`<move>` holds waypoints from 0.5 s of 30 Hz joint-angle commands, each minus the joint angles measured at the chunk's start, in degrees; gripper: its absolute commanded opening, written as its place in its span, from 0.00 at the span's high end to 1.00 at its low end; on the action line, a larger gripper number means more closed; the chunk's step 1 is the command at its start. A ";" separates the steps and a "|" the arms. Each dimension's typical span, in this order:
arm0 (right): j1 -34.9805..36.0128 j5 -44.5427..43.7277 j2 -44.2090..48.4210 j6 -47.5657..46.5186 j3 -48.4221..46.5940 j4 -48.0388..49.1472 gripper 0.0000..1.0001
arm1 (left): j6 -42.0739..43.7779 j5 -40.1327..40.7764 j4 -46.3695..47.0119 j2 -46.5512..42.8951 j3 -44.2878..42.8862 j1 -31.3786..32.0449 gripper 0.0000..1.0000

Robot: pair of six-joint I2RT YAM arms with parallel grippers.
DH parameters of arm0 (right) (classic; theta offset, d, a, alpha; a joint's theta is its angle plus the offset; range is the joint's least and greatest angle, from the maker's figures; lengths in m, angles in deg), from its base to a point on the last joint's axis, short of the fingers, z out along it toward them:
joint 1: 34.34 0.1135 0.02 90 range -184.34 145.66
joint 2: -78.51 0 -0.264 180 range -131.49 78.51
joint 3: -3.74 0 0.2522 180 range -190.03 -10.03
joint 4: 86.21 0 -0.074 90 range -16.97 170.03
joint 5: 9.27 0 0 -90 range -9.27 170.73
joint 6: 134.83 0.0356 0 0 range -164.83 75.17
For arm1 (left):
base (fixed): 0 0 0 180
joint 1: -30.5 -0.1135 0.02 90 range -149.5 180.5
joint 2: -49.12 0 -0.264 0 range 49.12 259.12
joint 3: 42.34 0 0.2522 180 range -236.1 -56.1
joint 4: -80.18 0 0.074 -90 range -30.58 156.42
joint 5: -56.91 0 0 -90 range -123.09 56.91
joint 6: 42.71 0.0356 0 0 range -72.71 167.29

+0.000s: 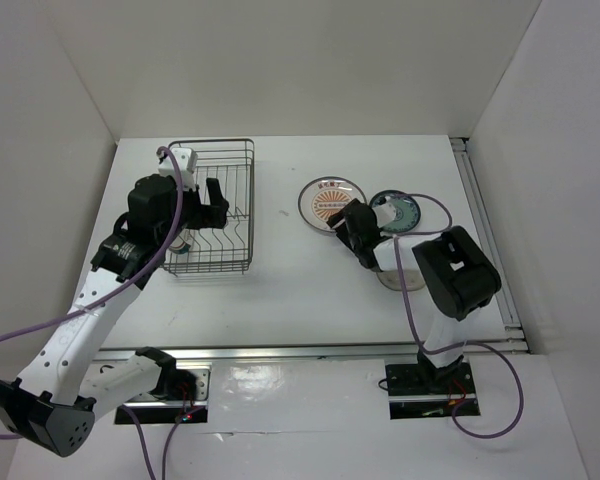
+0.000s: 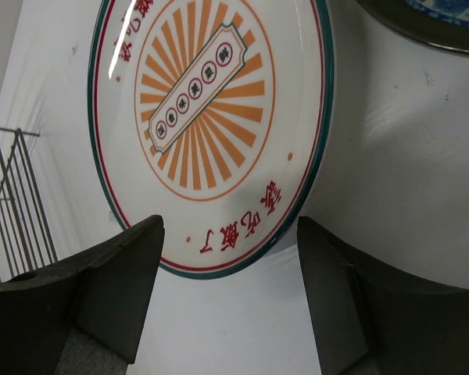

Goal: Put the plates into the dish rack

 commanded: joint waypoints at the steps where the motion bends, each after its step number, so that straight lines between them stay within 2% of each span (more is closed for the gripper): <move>1: 0.77 -6.70 -2.61 5.58 -3.13 -8.27 0.24 | -1.10 -1.75 1.94 -0.59 -2.28 0.05 0.00; 5: 0.16 -6.01 -5.60 7.70 -4.99 -10.57 0.30 | -0.58 -4.21 1.94 -0.59 -2.28 0.05 0.00; 7: -0.46 -4.35 -7.70 7.70 -5.61 -11.10 0.40 | -0.58 -4.21 1.94 -0.59 -2.28 0.05 0.00; 10: -1.08 -2.58 -9.90 8.32 -7.89 -13.19 0.40 | -0.58 -3.16 1.94 -0.59 -2.28 0.05 0.00; 12: -1.08 -2.05 -11.05 8.85 -8.50 -13.99 0.45 | -0.58 -3.16 1.94 -0.59 -2.28 0.05 0.00; 15: -1.08 -1.52 -11.05 9.45 -7.99 -13.38 0.59 | -0.58 -2.63 1.94 -0.59 -2.28 0.05 0.00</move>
